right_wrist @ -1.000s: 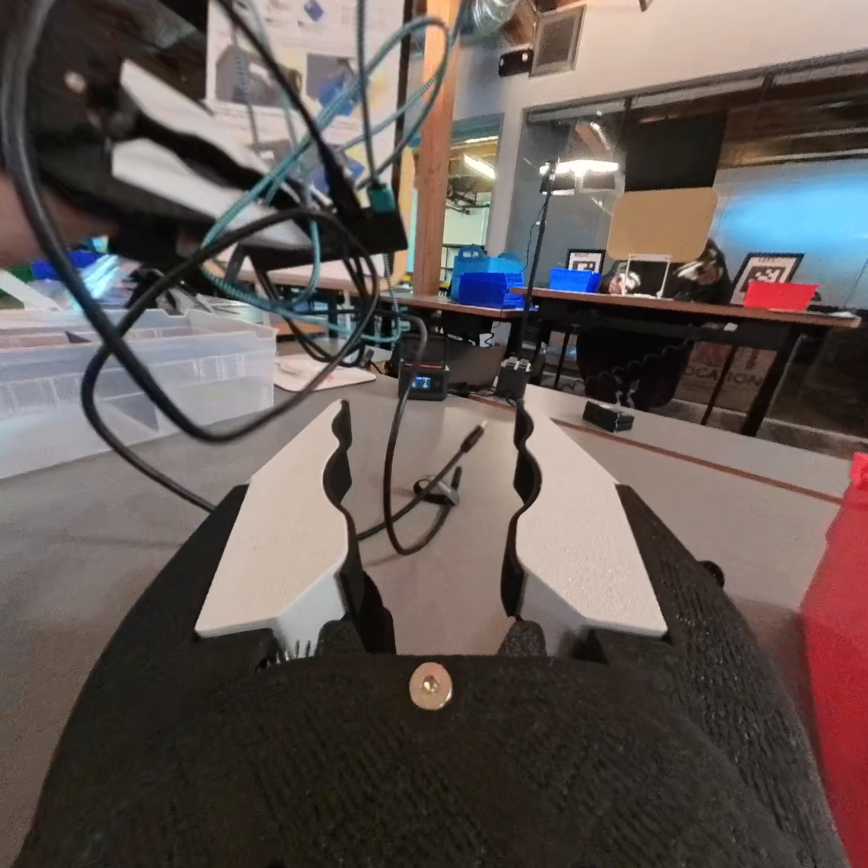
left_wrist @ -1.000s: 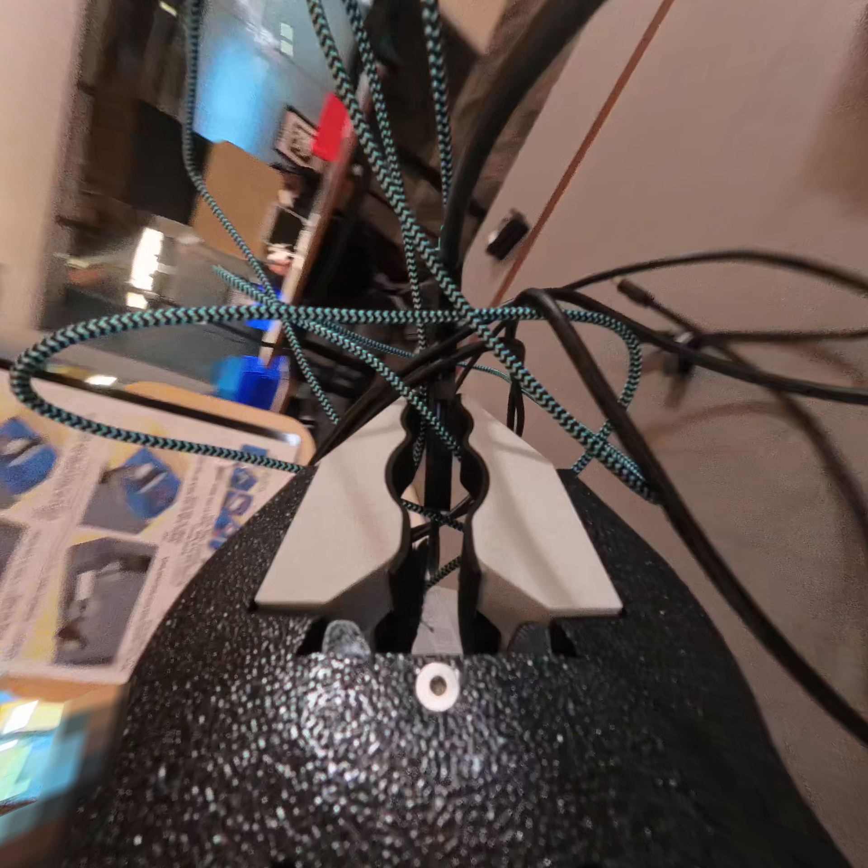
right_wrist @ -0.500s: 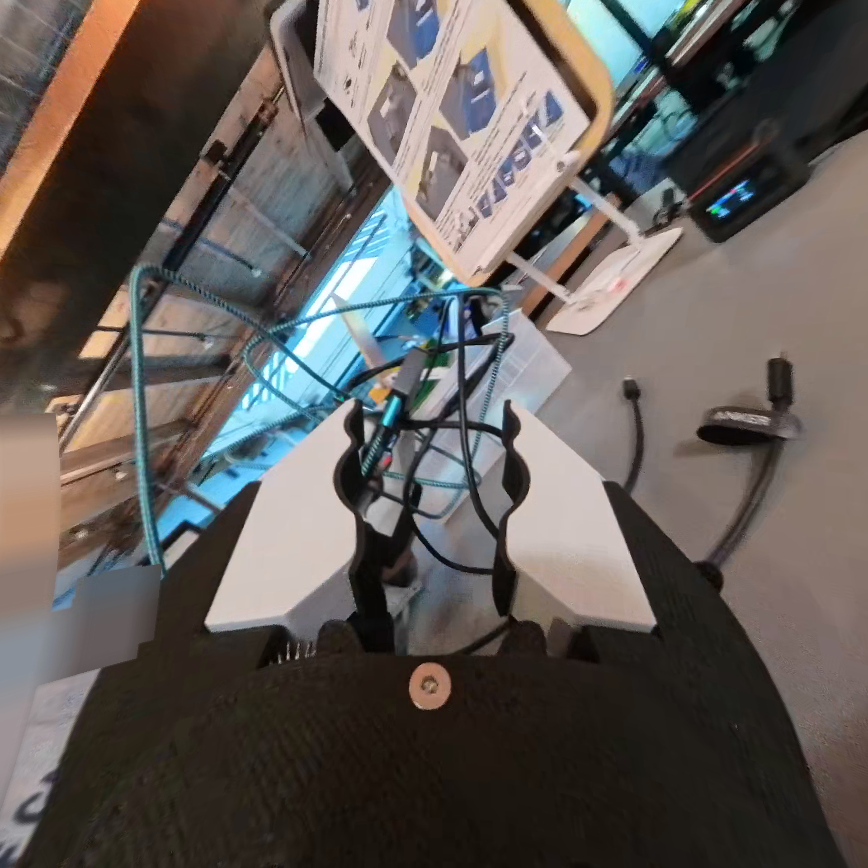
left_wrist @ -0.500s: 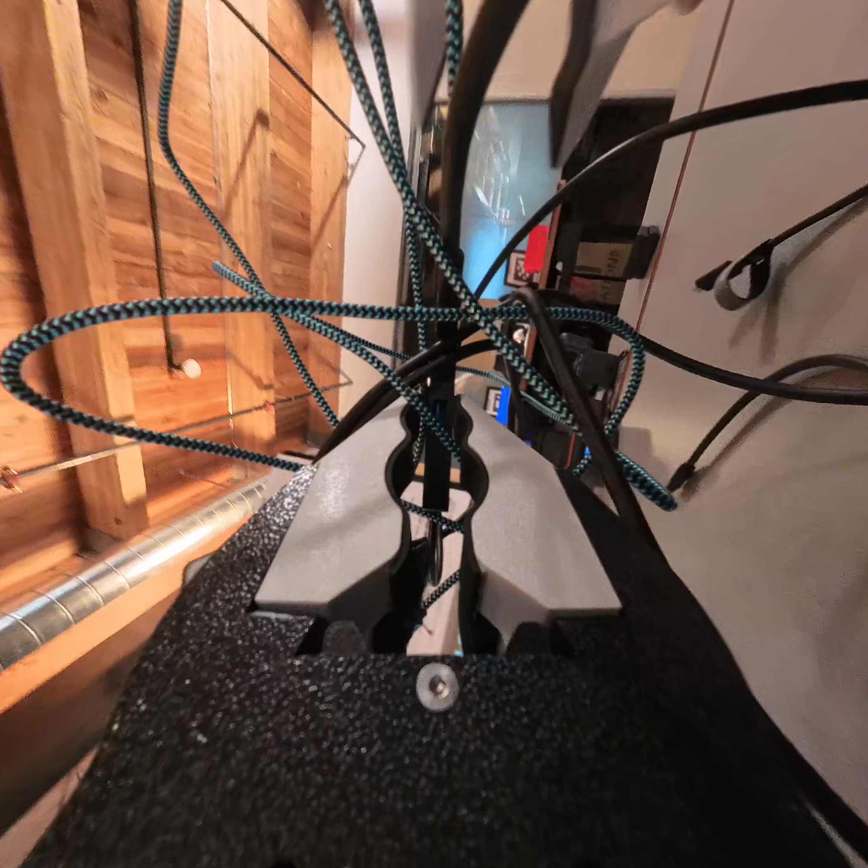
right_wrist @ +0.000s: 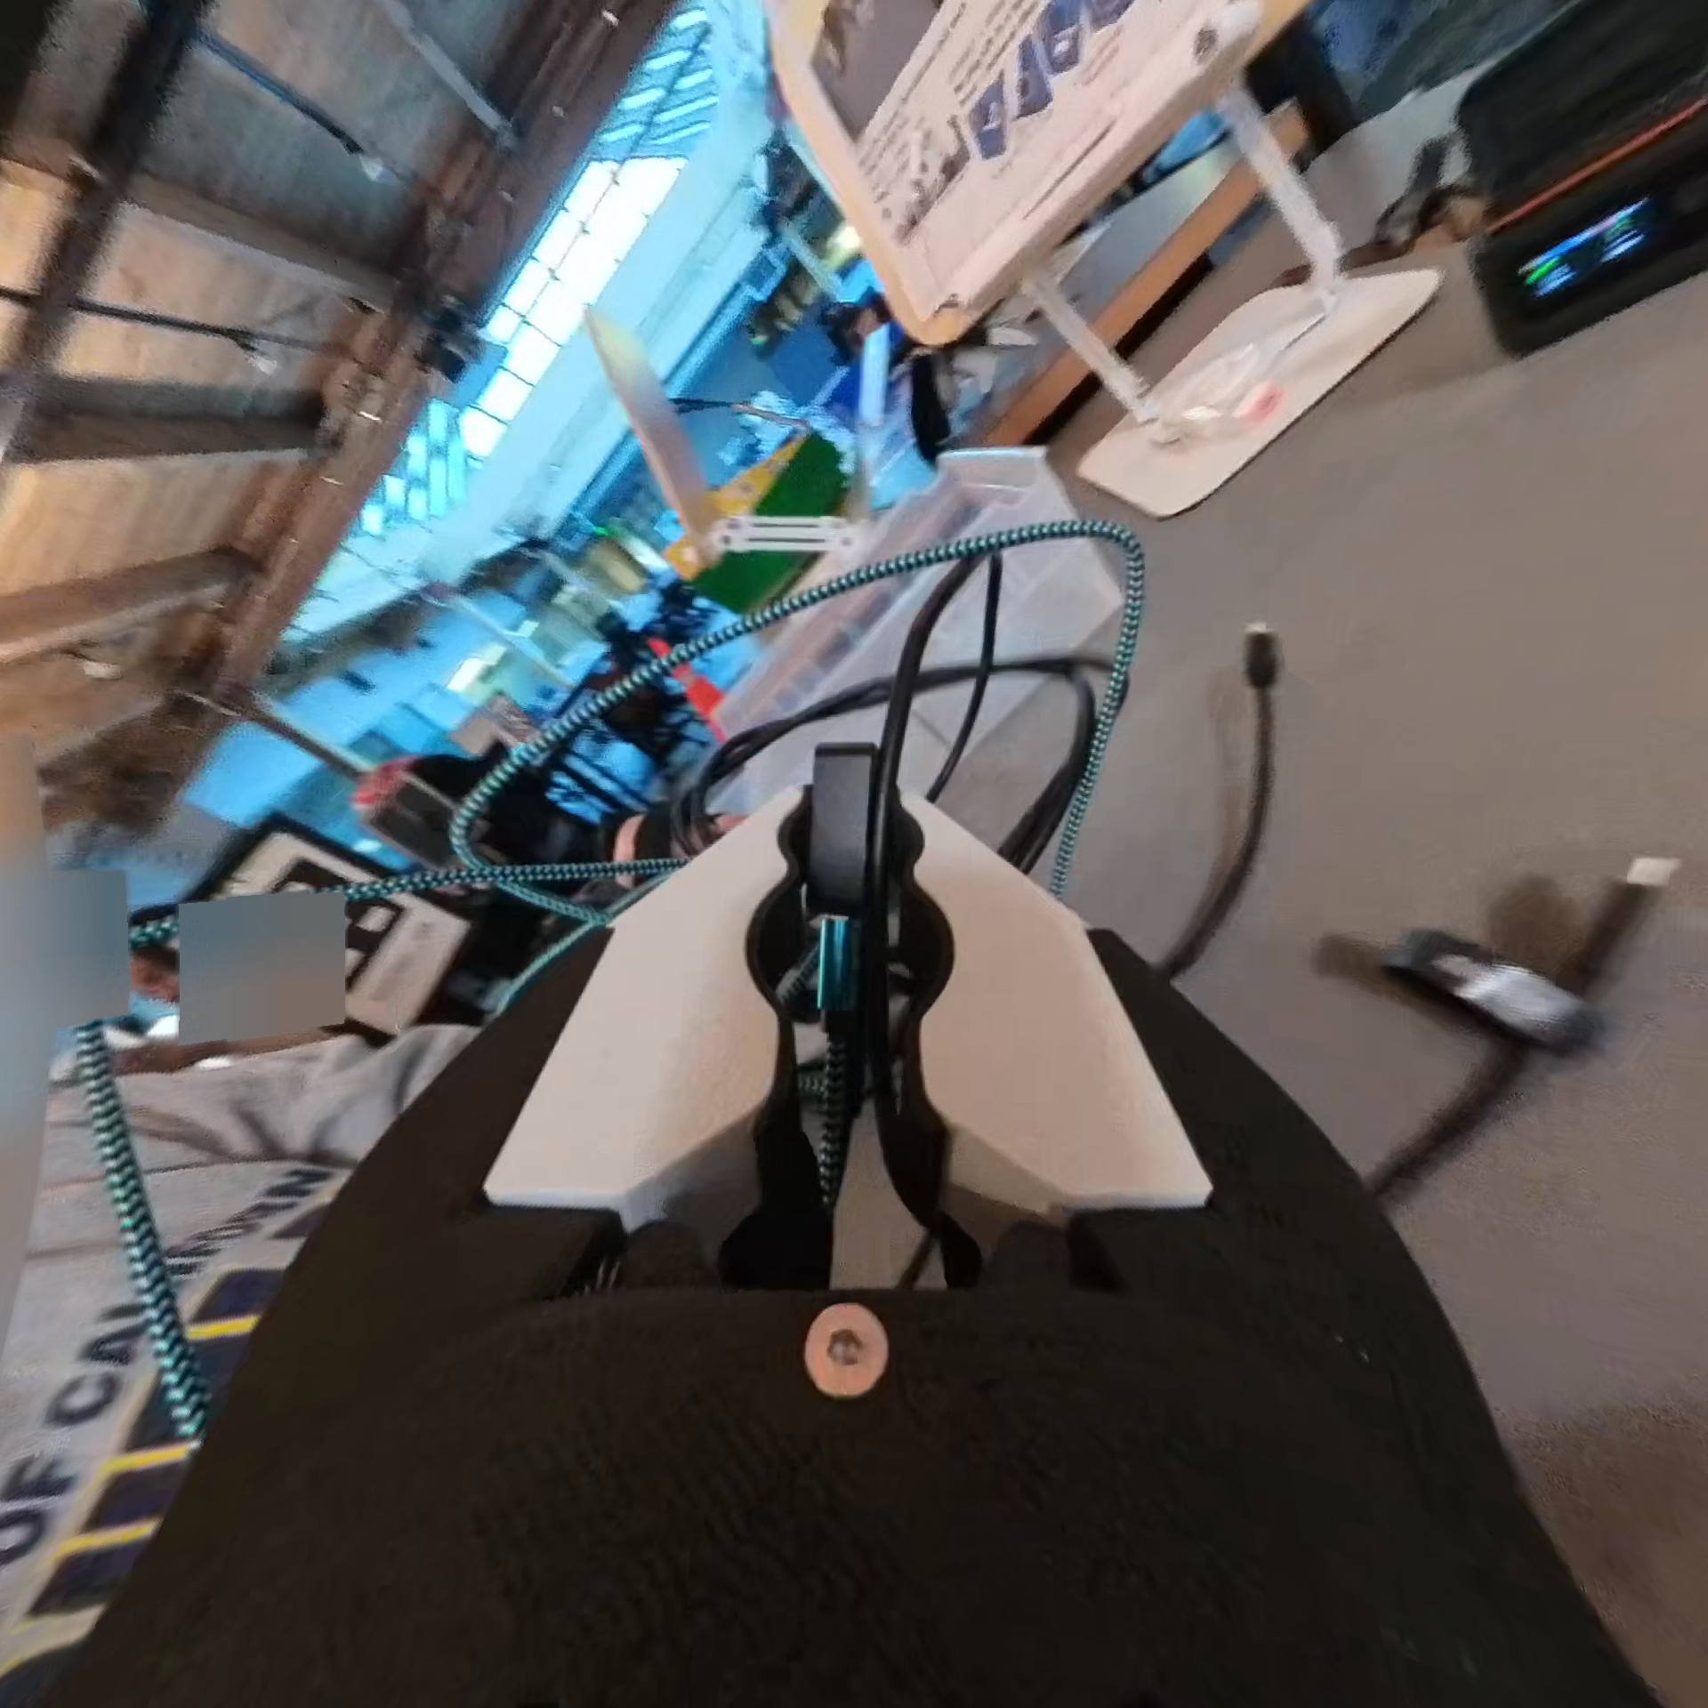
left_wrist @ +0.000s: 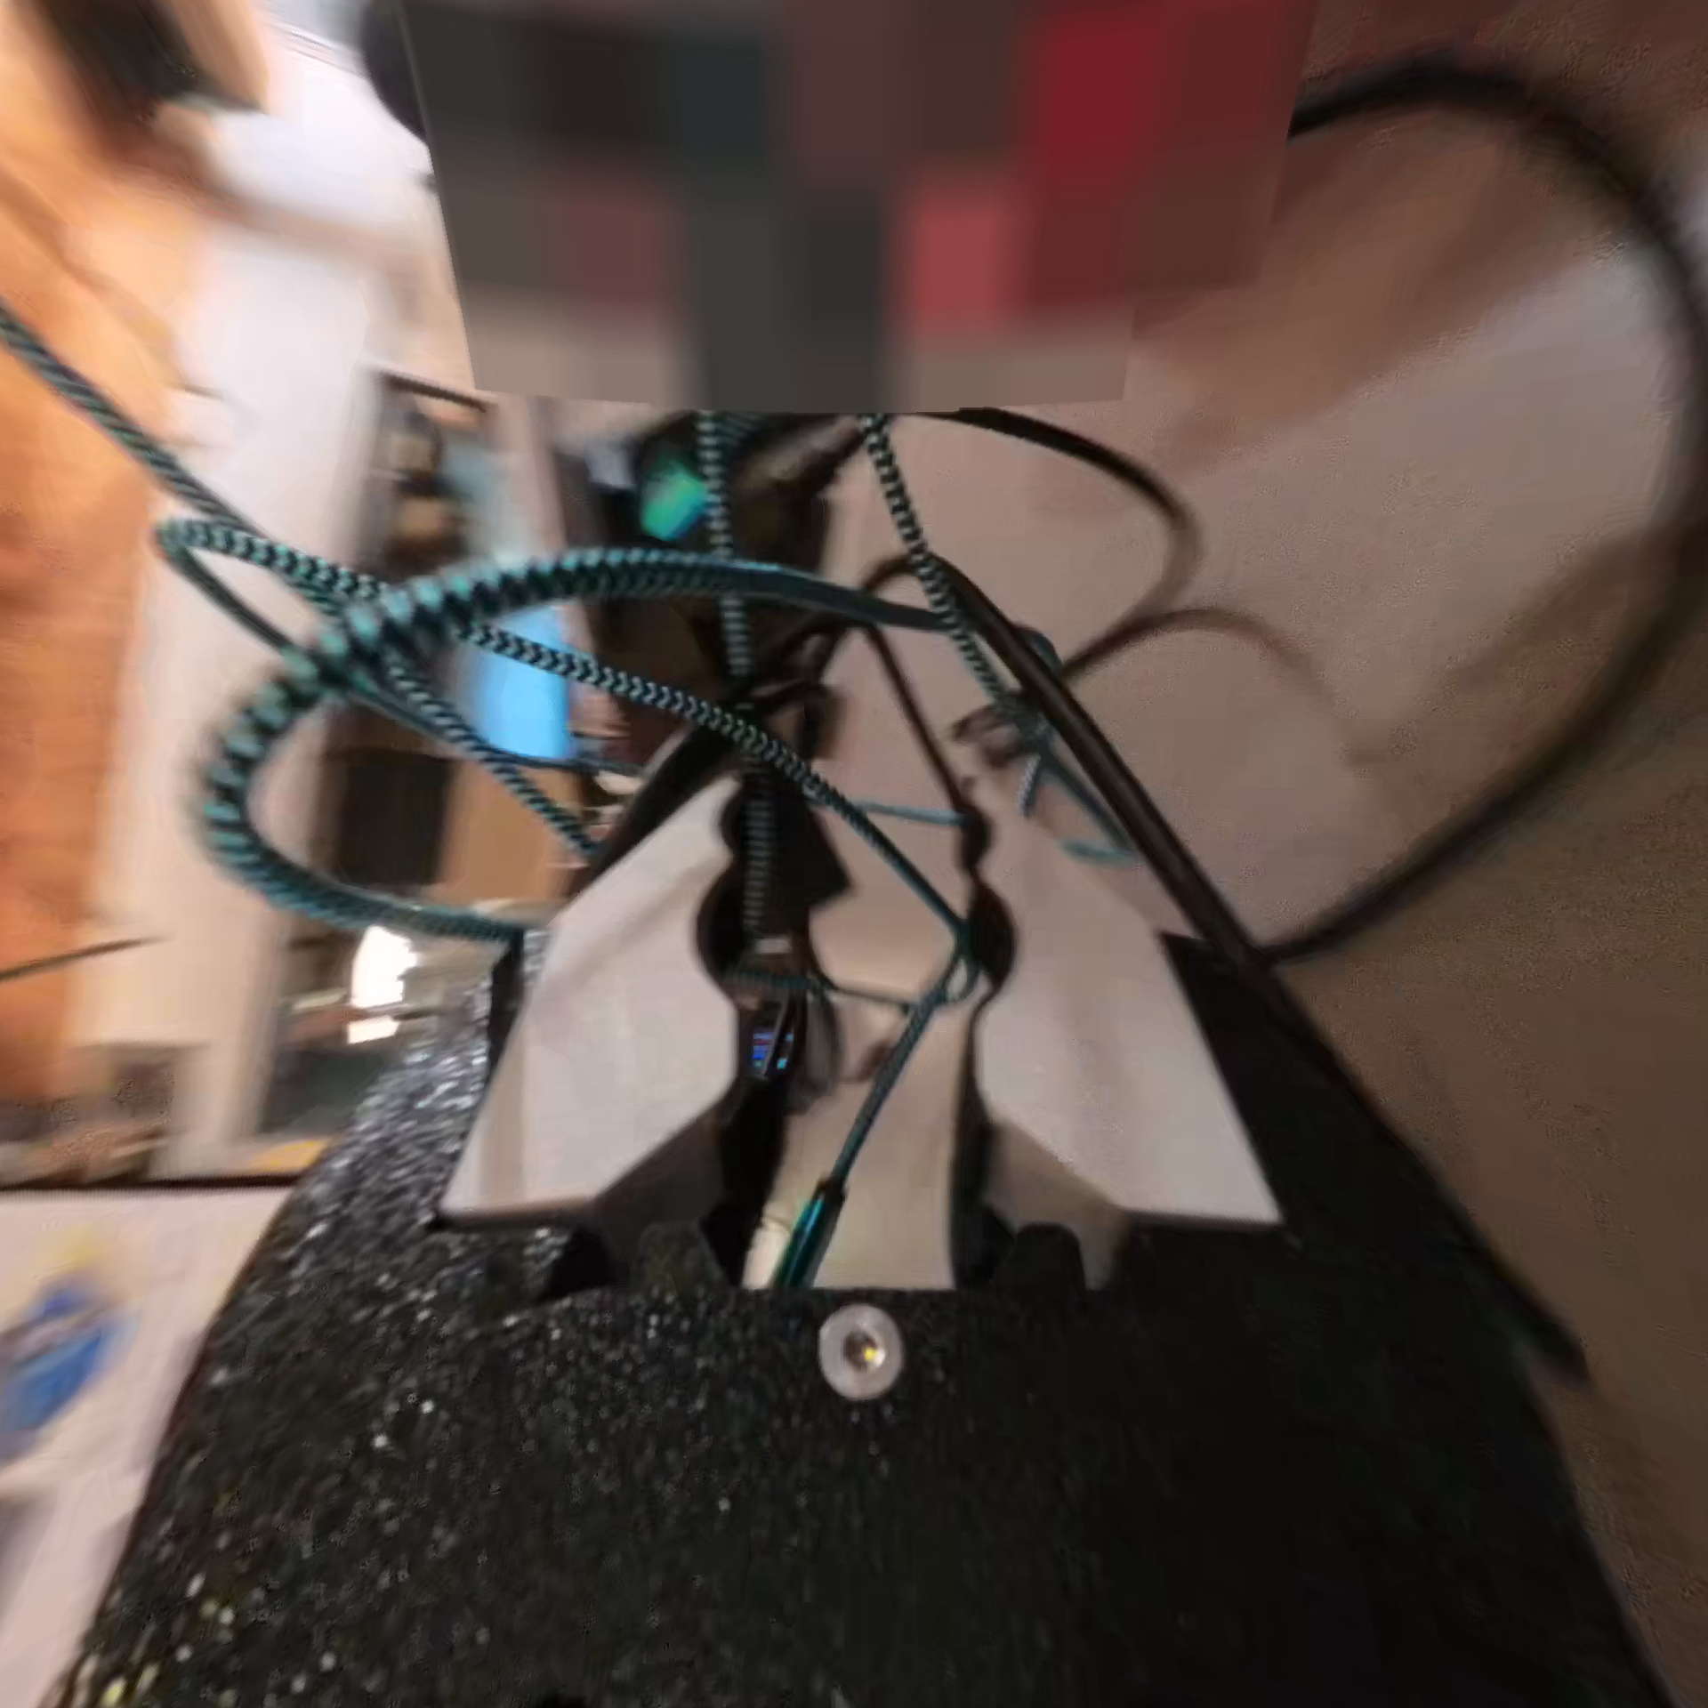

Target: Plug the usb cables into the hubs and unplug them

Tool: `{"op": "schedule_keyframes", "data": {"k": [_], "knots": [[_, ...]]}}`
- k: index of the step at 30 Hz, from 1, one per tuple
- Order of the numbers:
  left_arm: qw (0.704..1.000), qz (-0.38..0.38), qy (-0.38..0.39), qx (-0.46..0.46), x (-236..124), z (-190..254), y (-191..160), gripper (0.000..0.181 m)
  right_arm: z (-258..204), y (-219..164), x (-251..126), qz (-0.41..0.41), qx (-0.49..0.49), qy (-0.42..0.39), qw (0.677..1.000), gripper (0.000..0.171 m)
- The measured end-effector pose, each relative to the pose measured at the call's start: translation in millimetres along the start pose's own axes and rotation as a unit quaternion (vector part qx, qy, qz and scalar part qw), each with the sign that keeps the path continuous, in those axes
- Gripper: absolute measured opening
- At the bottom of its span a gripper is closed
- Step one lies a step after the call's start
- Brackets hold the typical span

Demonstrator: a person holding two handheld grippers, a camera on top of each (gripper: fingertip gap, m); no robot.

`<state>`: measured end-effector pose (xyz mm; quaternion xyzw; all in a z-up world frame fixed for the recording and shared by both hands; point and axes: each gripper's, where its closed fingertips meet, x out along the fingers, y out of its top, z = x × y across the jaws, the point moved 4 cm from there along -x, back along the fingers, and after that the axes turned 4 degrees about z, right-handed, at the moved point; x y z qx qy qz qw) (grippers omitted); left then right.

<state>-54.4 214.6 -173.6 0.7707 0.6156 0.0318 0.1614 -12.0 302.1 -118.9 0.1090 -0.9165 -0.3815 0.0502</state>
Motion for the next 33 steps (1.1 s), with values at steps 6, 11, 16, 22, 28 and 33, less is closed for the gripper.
{"op": "schedule_keyframes", "data": {"k": [6, 11, 16, 22, 28, 33], "knots": [[0.961, -0.017, -0.257, -0.098, -43.8, 56.6, -11.2, 0.048, -24.0, 23.2, -30.1, -0.015, -0.252, -0.121, 0.96, 0.011], [0.896, -0.123, -0.382, -0.19, -85.0, 65.6, -24.8, 0.018, -41.8, 13.4, -26.0, -0.111, -0.447, -0.206, 0.863, 0.011], [0.903, 0.08, -0.243, -0.345, -70.2, -11.7, 13.3, 0.023, -44.8, -0.4, -11.3, -0.139, -0.497, -0.202, 0.832, 0.011], [0.885, 0.143, -0.153, -0.416, -30.5, -53.8, 15.6, 0.046, -44.5, -22.7, 3.3, -0.168, -0.499, -0.135, 0.84, 0.012], [0.885, 0.108, -0.2, -0.405, -6.8, -34.5, 17.3, 0.047, -50.5, -35.5, 5.4, -0.19, -0.486, -0.07, 0.85, 0.012], [0.852, 0.168, -0.219, -0.444, -2.2, -35.3, 26.6, 0.033, -53.3, -44.0, 9.5, -0.189, -0.462, -0.02, 0.866, 0.012]]}}
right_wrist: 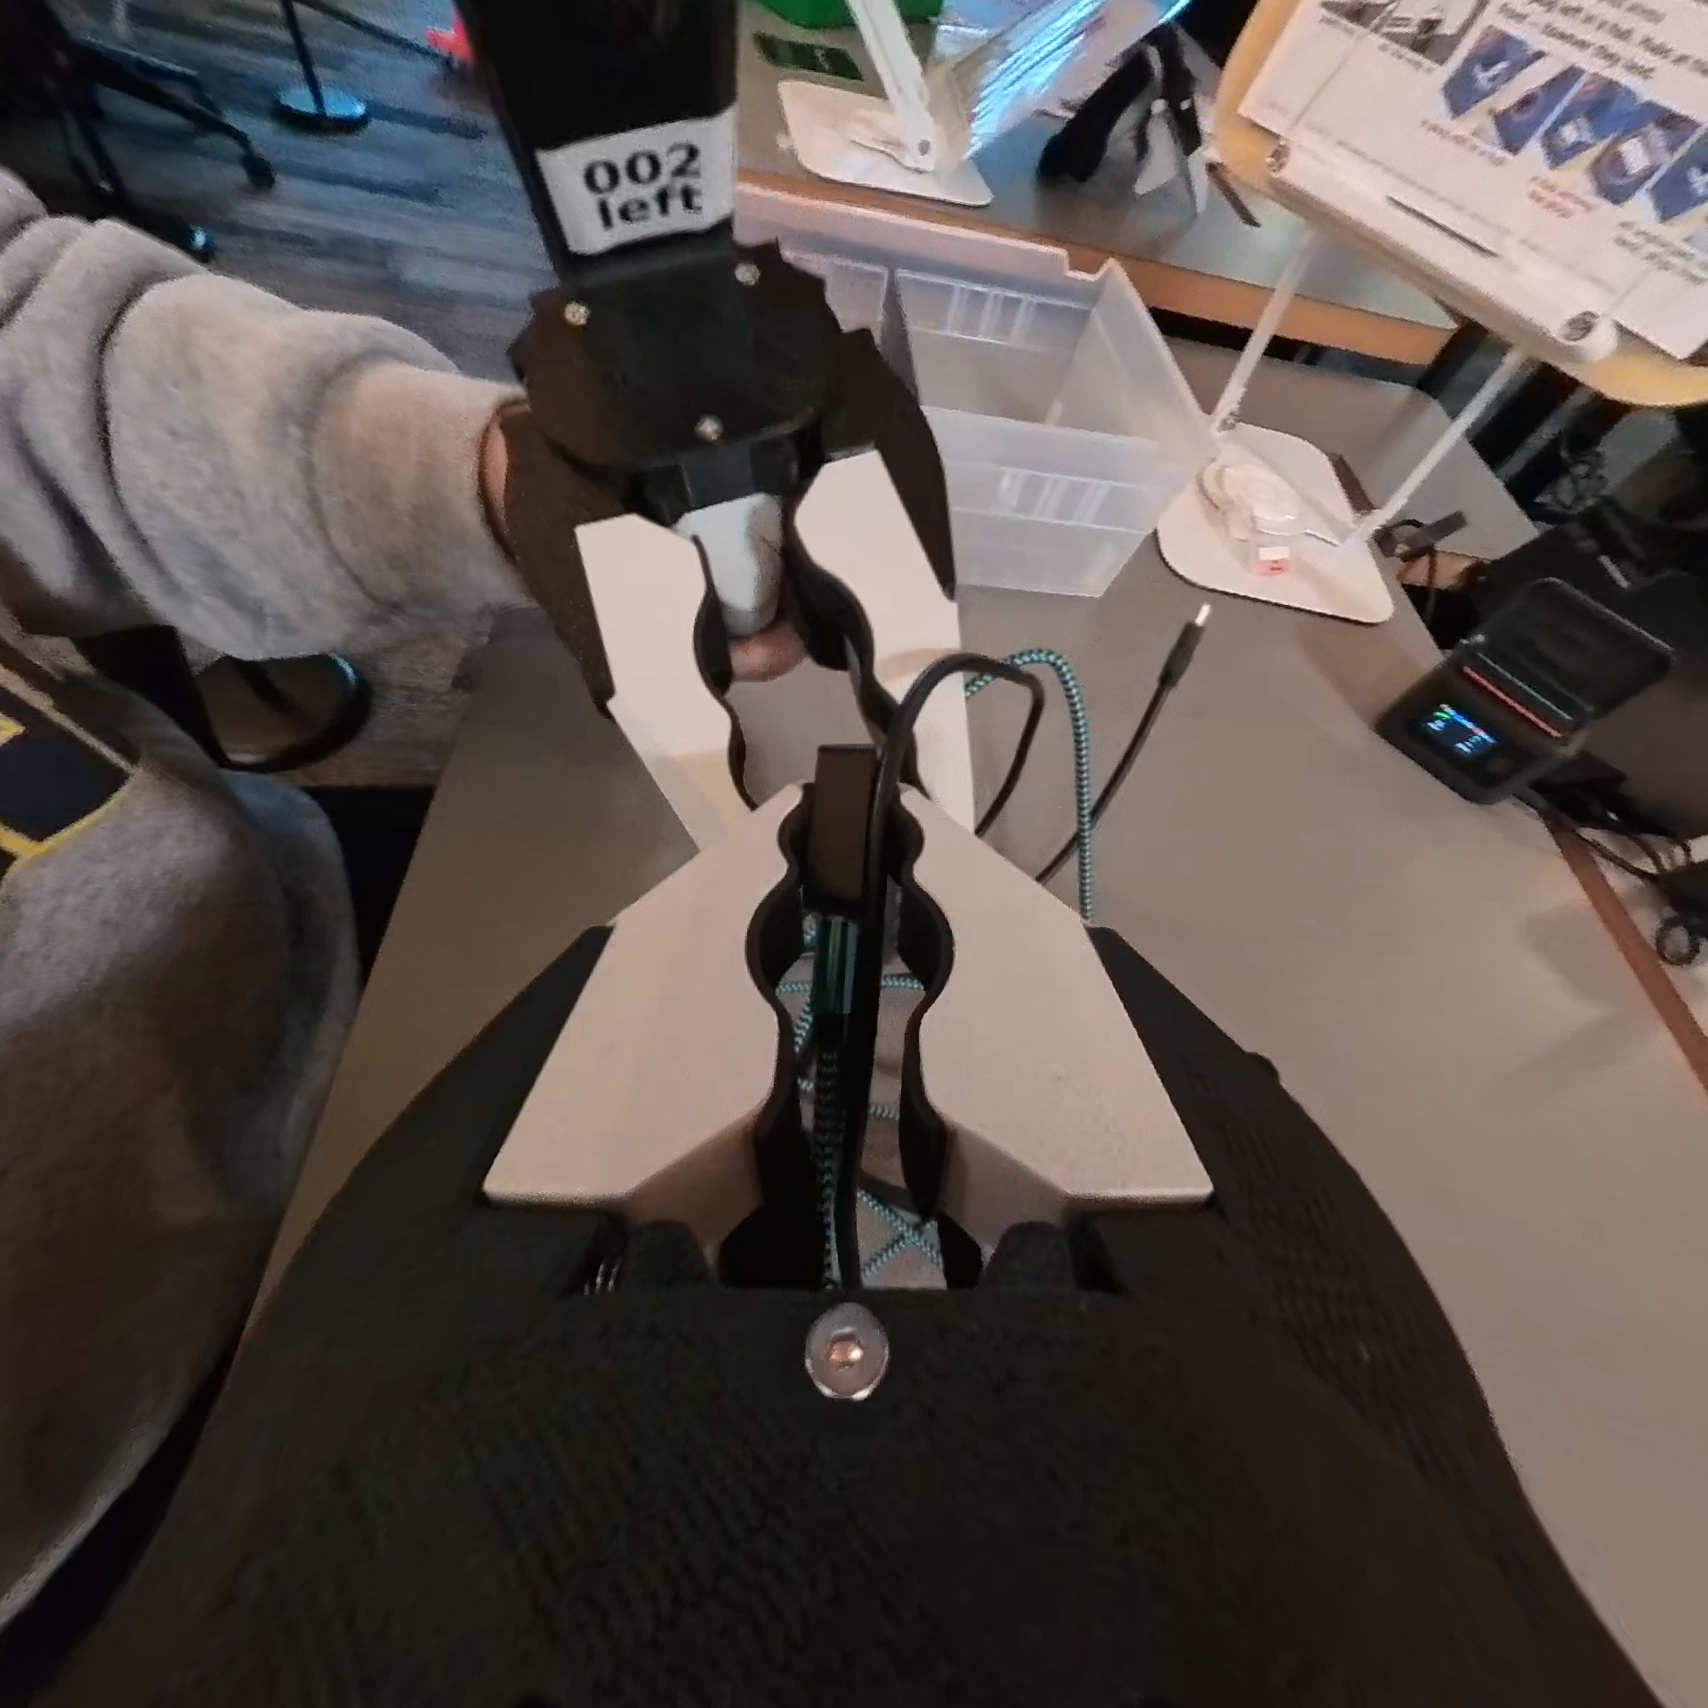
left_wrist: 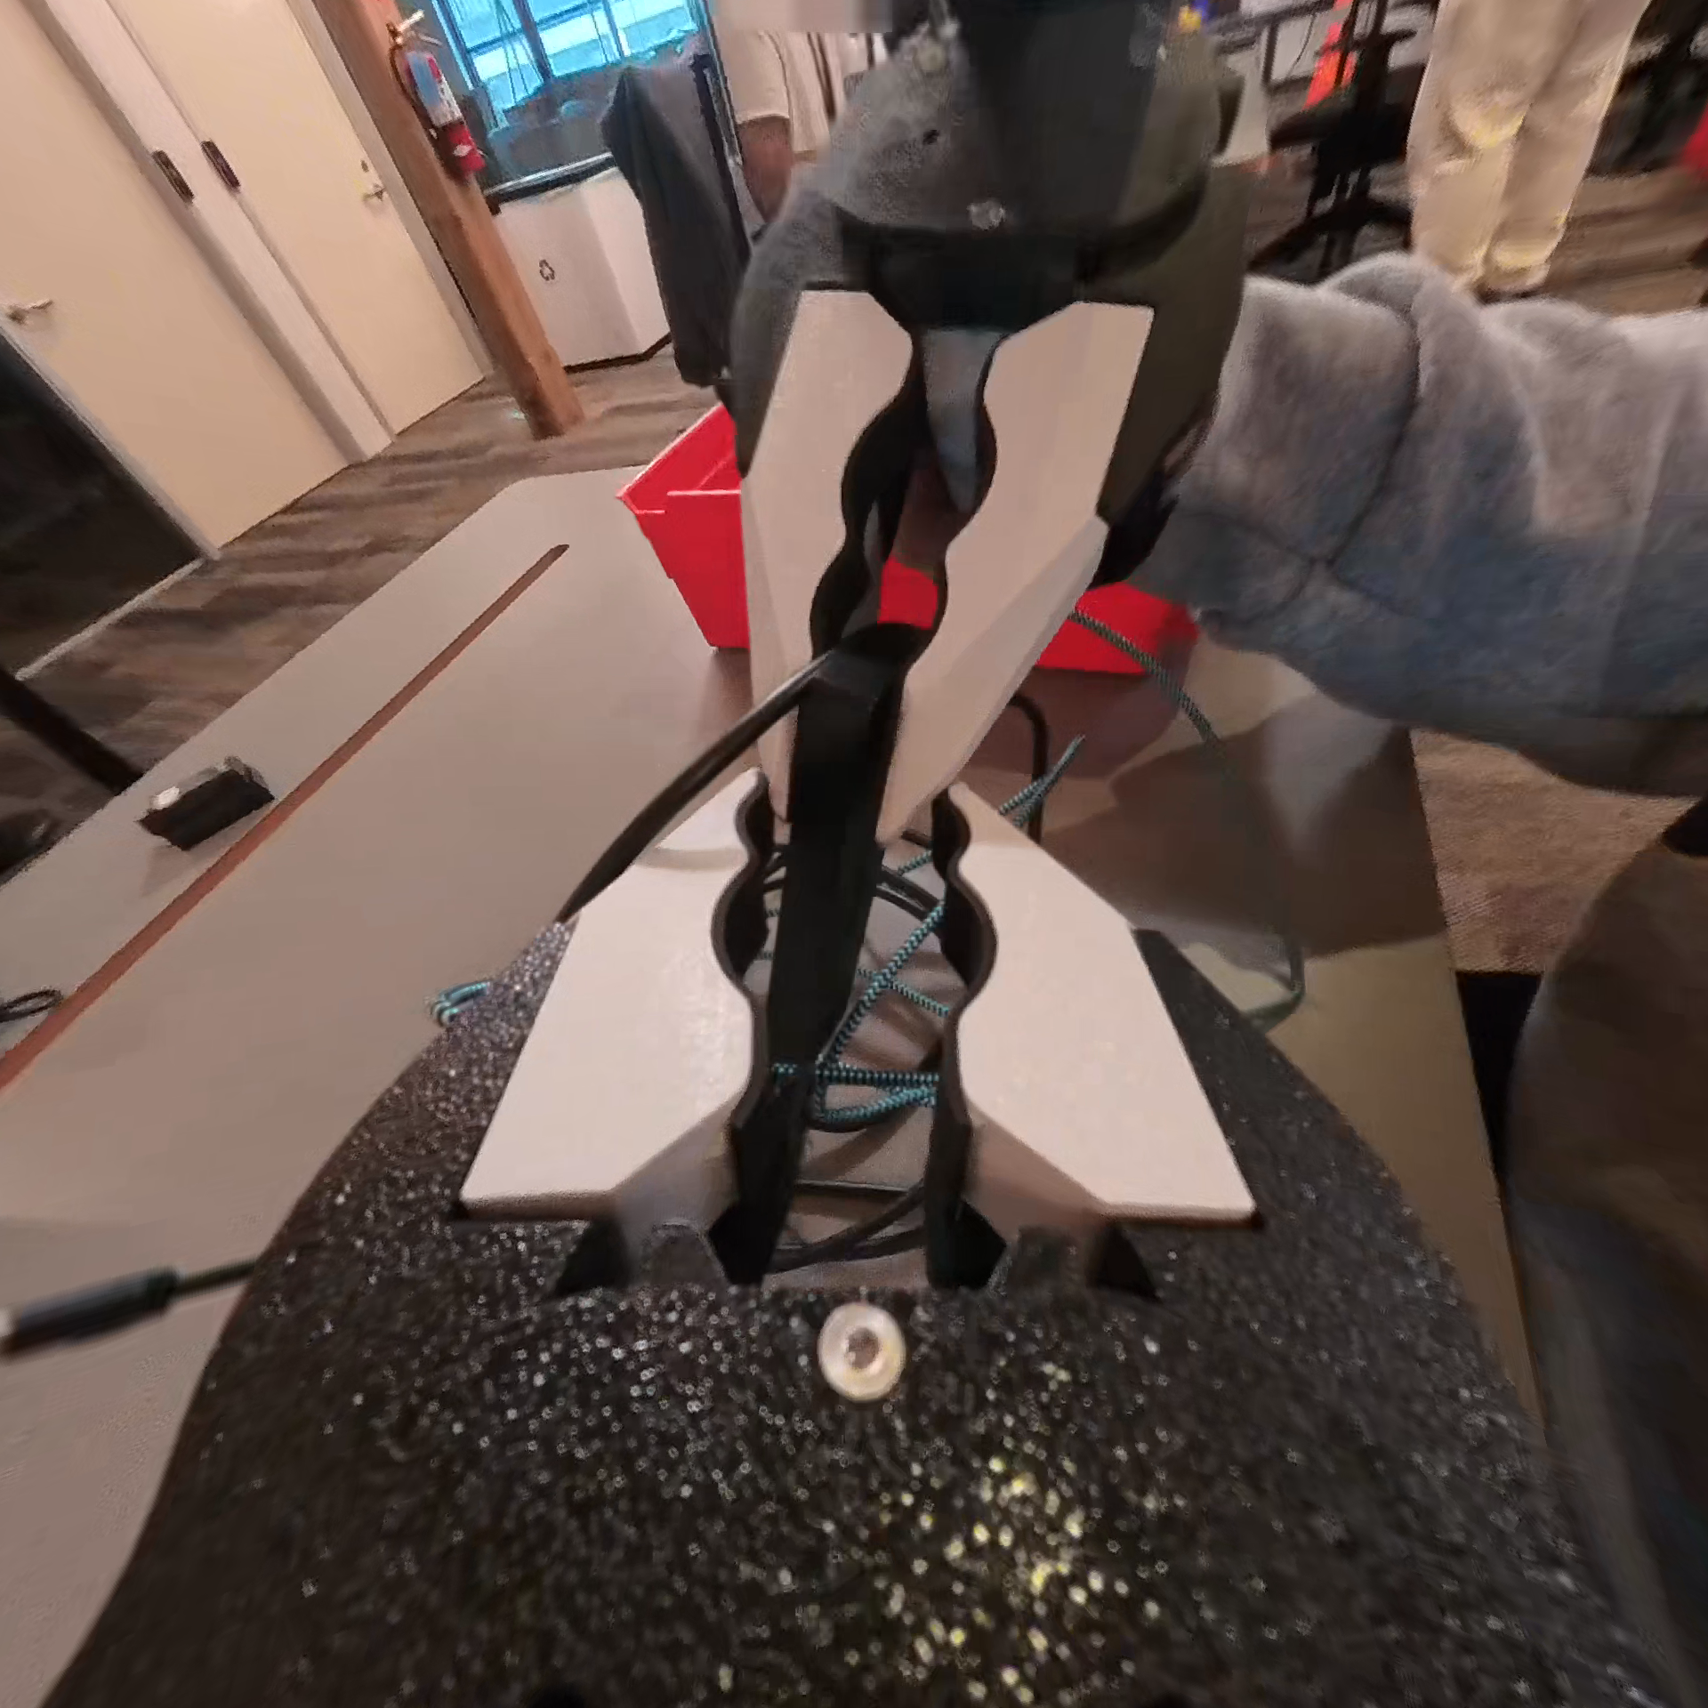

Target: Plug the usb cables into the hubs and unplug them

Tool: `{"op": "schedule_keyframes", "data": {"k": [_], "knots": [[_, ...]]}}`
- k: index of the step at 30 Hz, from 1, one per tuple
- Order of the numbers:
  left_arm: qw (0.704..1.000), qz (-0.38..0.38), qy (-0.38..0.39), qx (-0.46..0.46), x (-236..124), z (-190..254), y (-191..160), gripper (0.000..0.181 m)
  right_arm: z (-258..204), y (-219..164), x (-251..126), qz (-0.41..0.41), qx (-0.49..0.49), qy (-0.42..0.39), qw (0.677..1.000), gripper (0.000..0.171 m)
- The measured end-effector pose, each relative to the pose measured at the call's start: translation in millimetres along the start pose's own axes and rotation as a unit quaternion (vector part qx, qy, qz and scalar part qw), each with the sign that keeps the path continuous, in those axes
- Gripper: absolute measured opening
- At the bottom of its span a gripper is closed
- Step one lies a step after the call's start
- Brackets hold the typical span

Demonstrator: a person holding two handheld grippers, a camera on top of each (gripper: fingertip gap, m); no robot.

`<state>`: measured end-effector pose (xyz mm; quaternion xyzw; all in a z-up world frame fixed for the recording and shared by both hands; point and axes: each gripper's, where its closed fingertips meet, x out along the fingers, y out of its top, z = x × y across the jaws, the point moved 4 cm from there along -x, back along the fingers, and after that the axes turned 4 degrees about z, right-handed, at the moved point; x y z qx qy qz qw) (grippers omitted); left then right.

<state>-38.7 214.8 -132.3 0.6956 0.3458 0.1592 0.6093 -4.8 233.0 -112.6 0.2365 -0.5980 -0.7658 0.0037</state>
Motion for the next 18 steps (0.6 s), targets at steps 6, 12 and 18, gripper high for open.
{"op": "schedule_keyframes", "data": {"k": [6, 12, 18], "knots": [[0.991, -0.009, 0.028, -0.129, -6.6, -28.4, -22.2, 0.007, 26.2, 1.6, -19.7, 0.104, -0.013, -0.21, 0.972, 0.066], [0.986, 0.066, -0.053, -0.146, -17.4, -19.5, -31.2, 0.008, 5.1, -33.3, -8.6, 0.042, 0.021, -0.165, 0.985, 0.047], [0.987, 0.096, -0.104, -0.082, -26.1, -3.3, -29.6, 0.007, -4.7, -22.3, -7.1, 0.09, 0.077, -0.068, 0.991, 0.009]]}}
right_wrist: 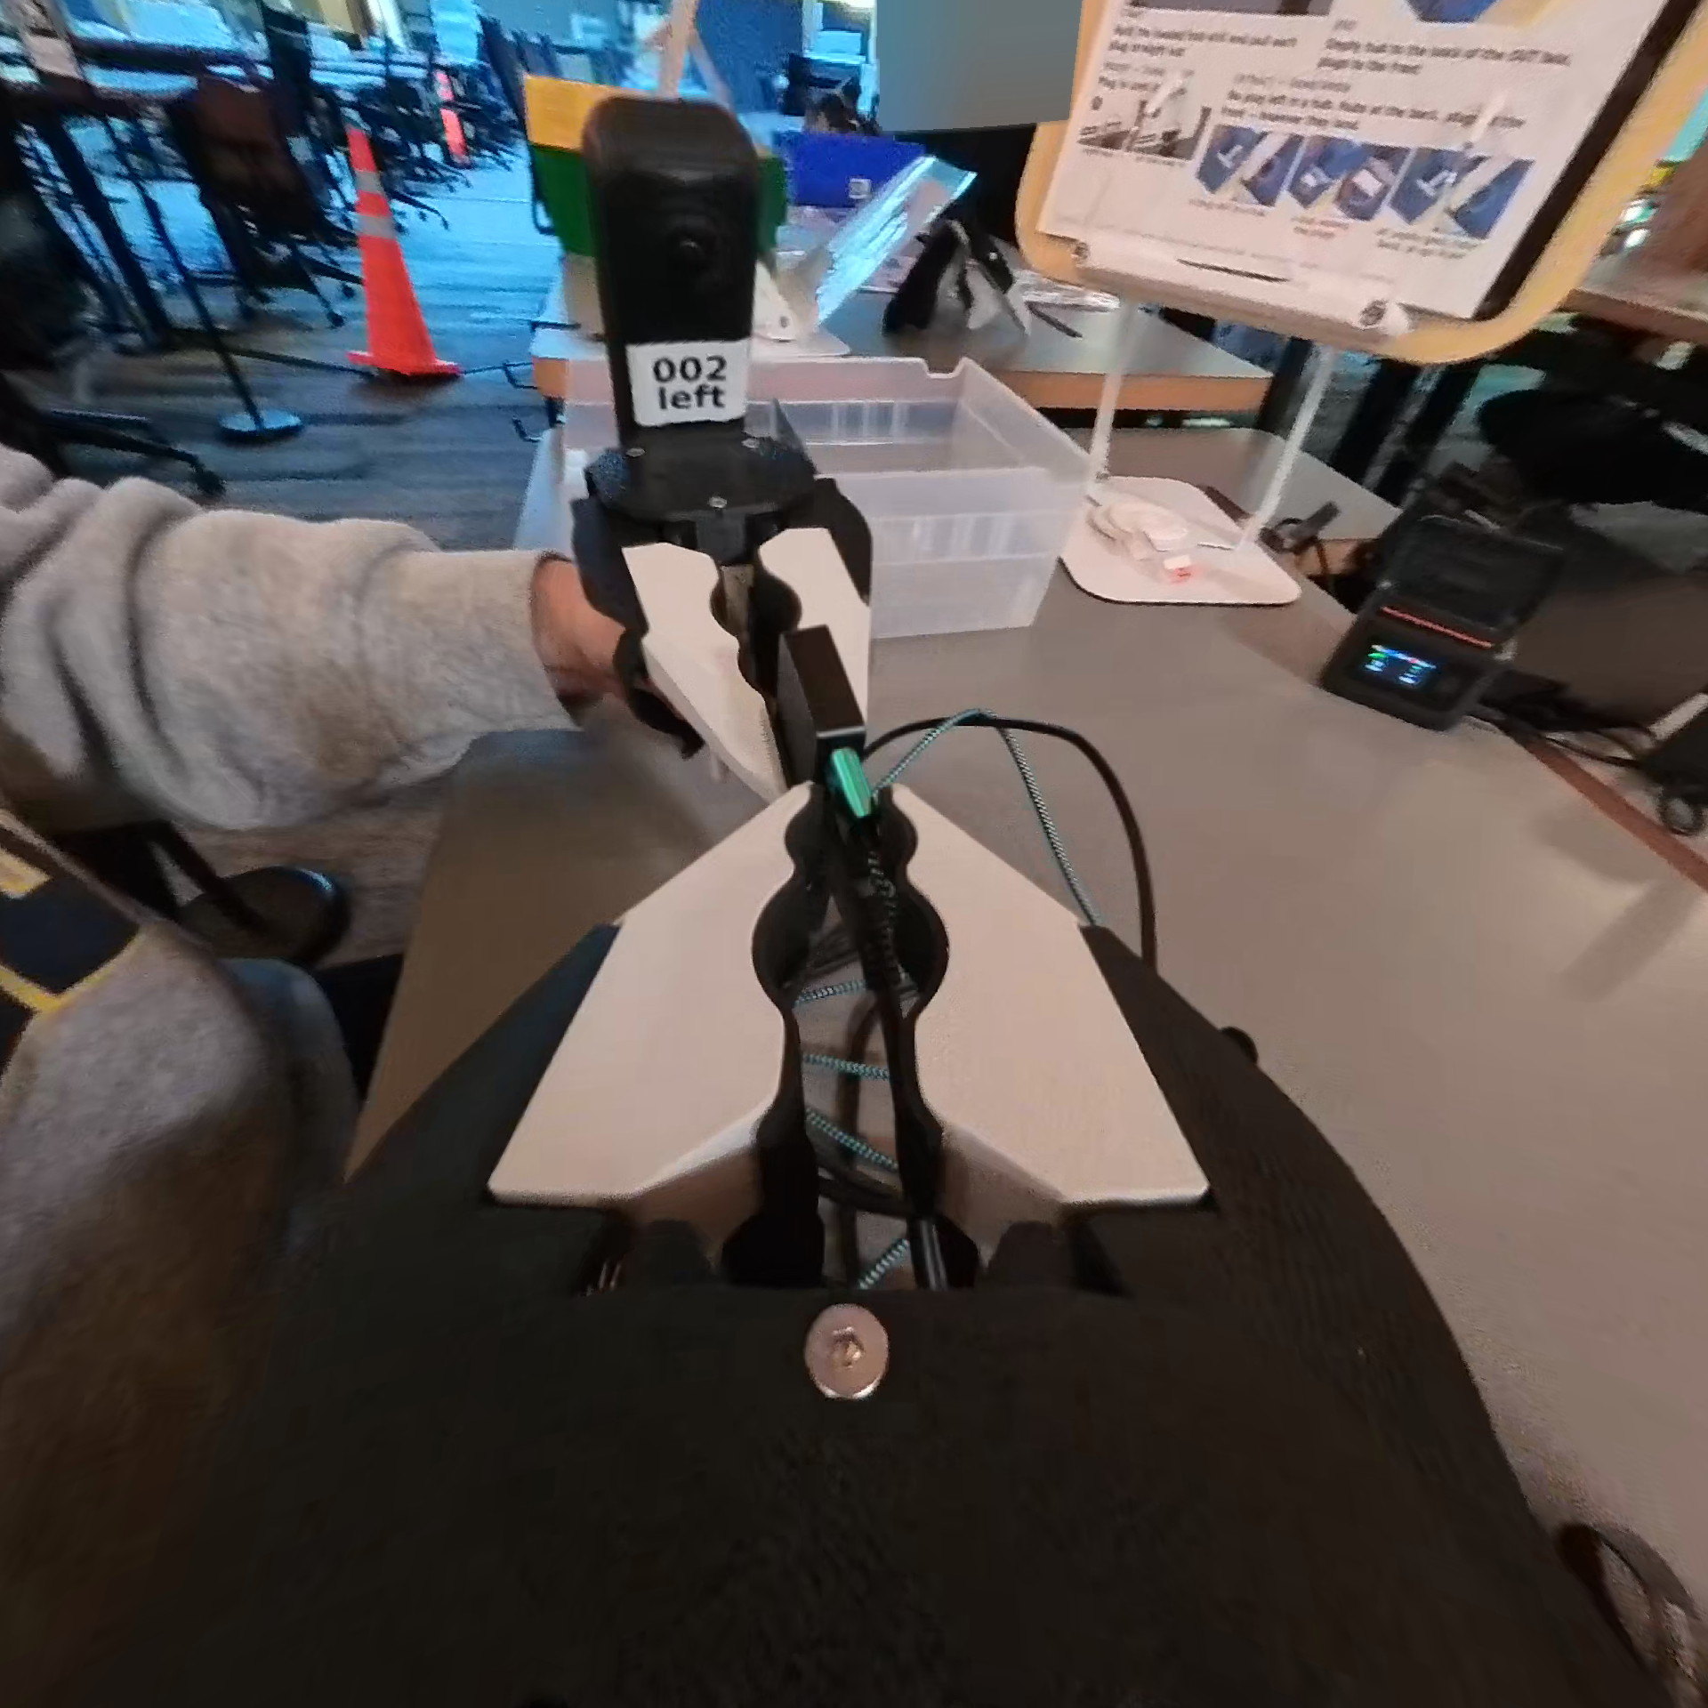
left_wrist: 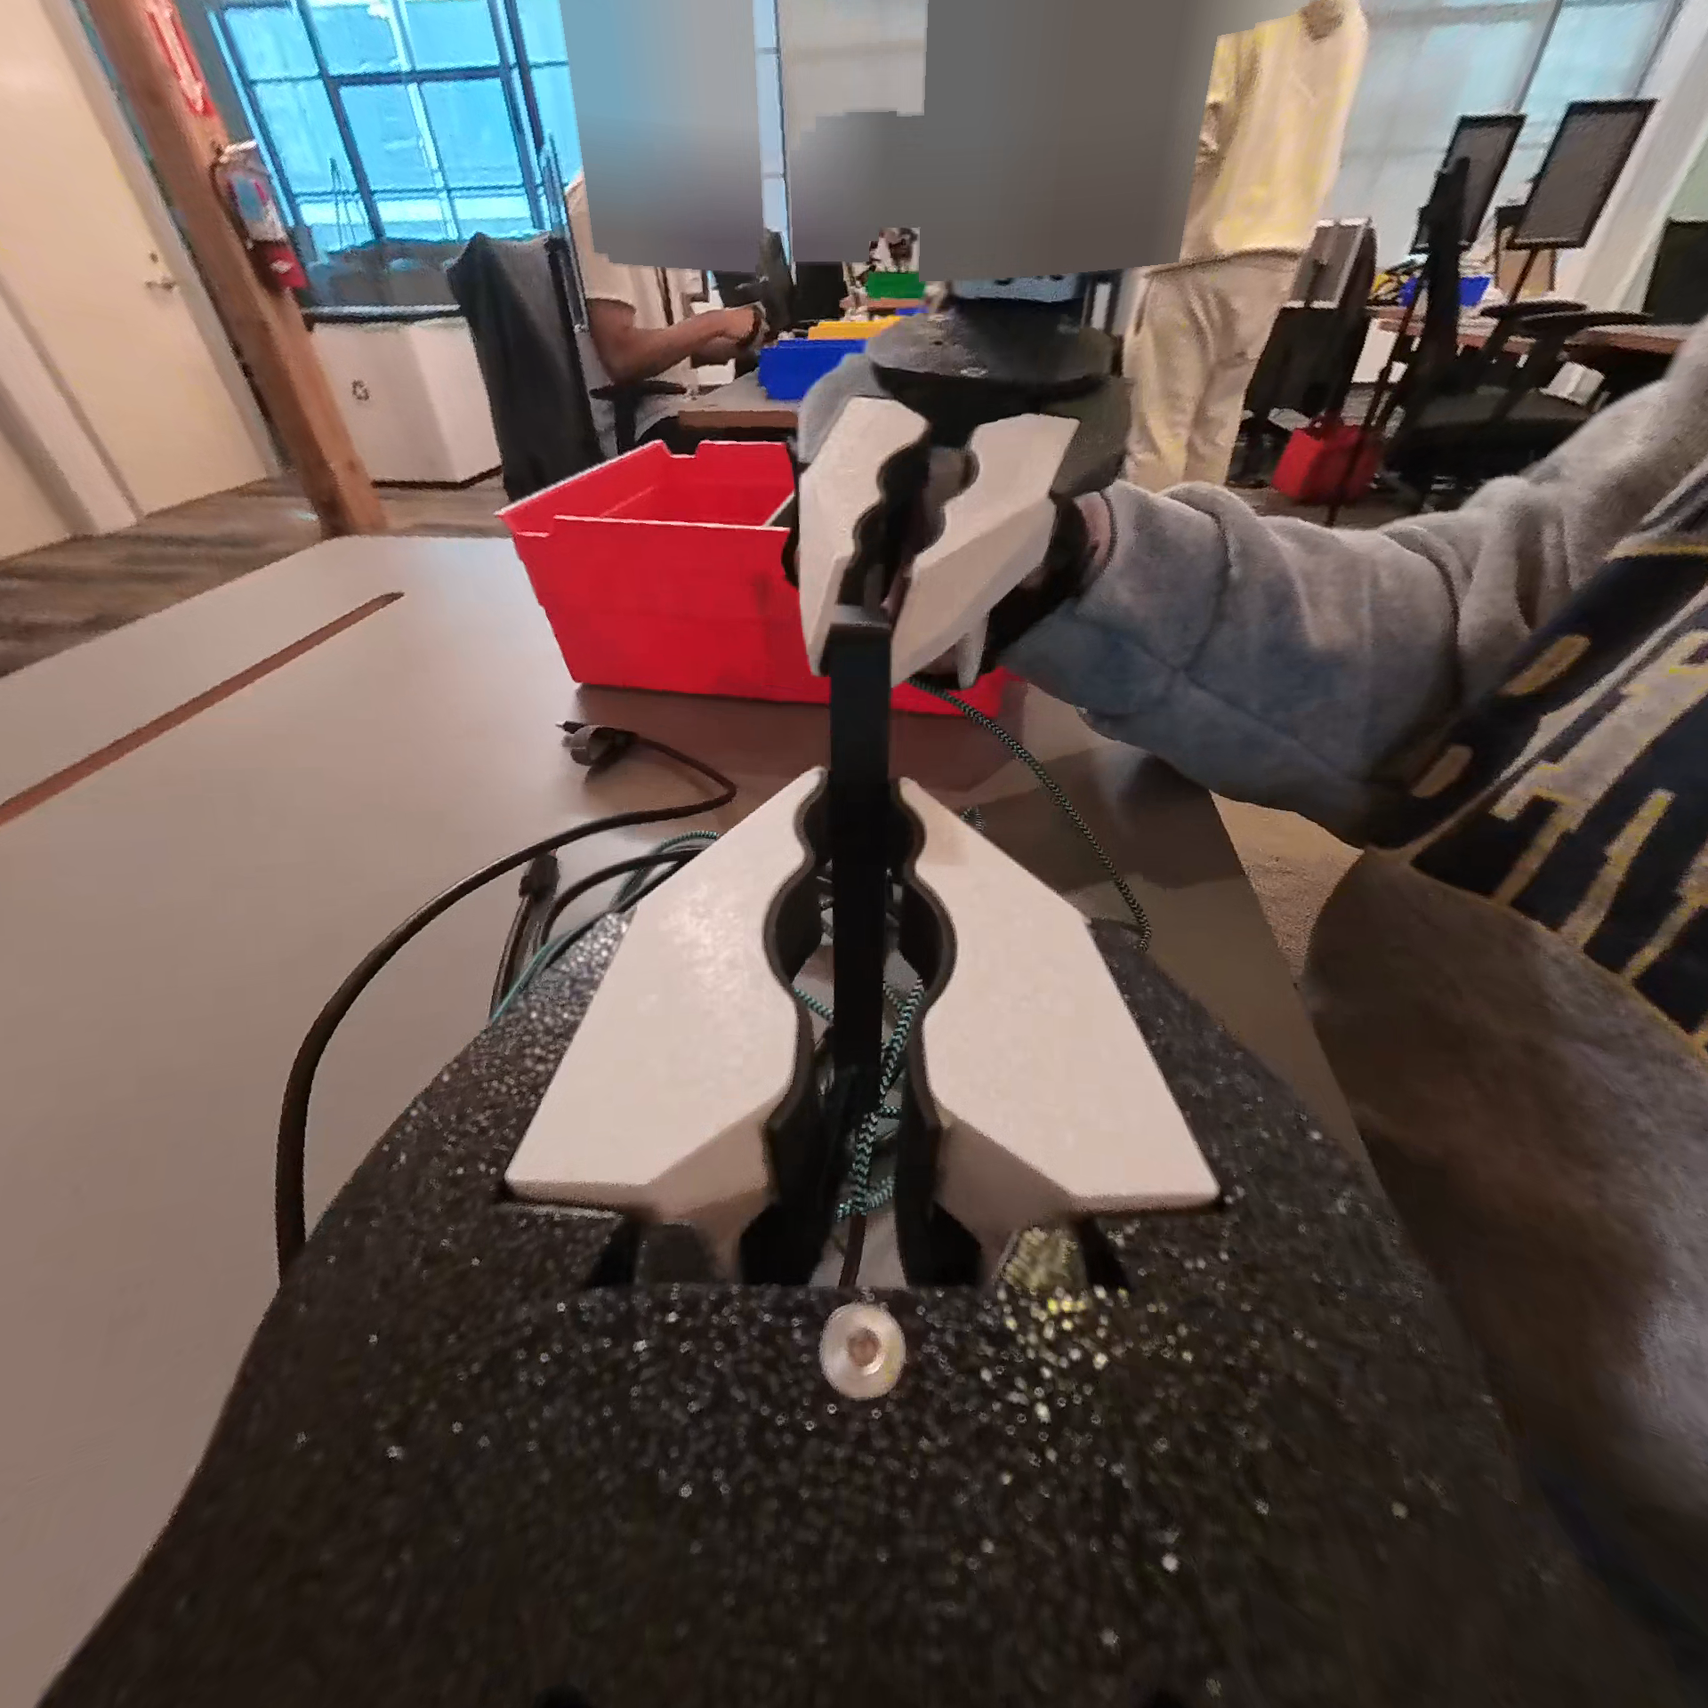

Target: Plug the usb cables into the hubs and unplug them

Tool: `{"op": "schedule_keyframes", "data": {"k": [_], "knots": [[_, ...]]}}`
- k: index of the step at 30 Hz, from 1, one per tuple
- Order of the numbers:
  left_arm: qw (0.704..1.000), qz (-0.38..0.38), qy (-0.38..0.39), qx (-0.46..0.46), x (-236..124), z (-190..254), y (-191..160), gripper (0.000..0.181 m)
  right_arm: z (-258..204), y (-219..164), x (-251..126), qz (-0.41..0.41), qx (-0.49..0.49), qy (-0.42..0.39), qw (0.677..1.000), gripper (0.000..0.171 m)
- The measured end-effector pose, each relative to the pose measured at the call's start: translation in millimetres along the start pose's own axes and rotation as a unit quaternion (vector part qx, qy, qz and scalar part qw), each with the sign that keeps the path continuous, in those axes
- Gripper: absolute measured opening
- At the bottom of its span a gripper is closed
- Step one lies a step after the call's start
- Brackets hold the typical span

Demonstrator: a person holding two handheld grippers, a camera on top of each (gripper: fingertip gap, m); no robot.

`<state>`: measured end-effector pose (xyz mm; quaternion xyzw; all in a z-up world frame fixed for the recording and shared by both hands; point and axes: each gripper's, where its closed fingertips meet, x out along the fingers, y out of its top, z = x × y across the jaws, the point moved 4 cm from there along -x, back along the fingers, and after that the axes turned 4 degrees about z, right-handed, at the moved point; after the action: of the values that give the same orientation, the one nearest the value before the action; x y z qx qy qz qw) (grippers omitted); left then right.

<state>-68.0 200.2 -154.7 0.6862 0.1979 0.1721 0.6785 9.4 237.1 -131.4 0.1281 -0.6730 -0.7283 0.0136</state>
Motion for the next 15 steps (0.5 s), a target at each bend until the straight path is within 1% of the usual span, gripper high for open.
{"op": "schedule_keyframes", "data": {"k": [3, 5, 6, 7, 8, 10, 13, 15], "knots": [[1.0, 0.008, -0.011, 0.008, -2.6, 3.4, 0.3, 0.007, -4.4, 2.2, 1.3, 0.002, 0.003, 0.028, 1.0, 0.007], [1.0, 0.007, -0.004, 0.009, -2.4, 4.4, 1.1, 0.009, -5.9, 3.0, 1.3, -0.005, -0.005, 0.034, 0.999, 0.007], [1.0, 0.013, 0.015, 0.012, -1.9, 2.6, 3.7, 0.015, -6.6, 3.3, 1.2, -0.011, -0.013, 0.036, 0.999, 0.005], [0.999, 0.021, 0.026, 0.017, -1.9, 2.5, 7.6, 0.034, -8.3, 2.9, 1.6, -0.02, -0.023, 0.039, 0.999, 0.005], [0.999, 0.02, 0.021, 0.027, -2.1, 5.2, 10.2, 0.037, -11.1, 3.0, 2.7, -0.028, -0.031, 0.044, 0.998, 0.005], [0.998, 0.009, 0.009, 0.059, -1.6, 11.9, 13.3, 0.014, -16.5, 5.1, 5.3, -0.039, -0.052, 0.048, 0.997, 0.004], [0.996, -0.012, -0.002, 0.084, -2.4, 20.1, 17.3, 0.008, -21.9, 9.9, 7.2, -0.057, -0.079, 0.047, 0.994, 0.005], [0.996, -0.017, -0.027, 0.08, -9.0, 27.1, 20.0, 0.008, -31.0, 13.8, 9.4, -0.068, -0.099, 0.058, 0.991, 0.004]]}}
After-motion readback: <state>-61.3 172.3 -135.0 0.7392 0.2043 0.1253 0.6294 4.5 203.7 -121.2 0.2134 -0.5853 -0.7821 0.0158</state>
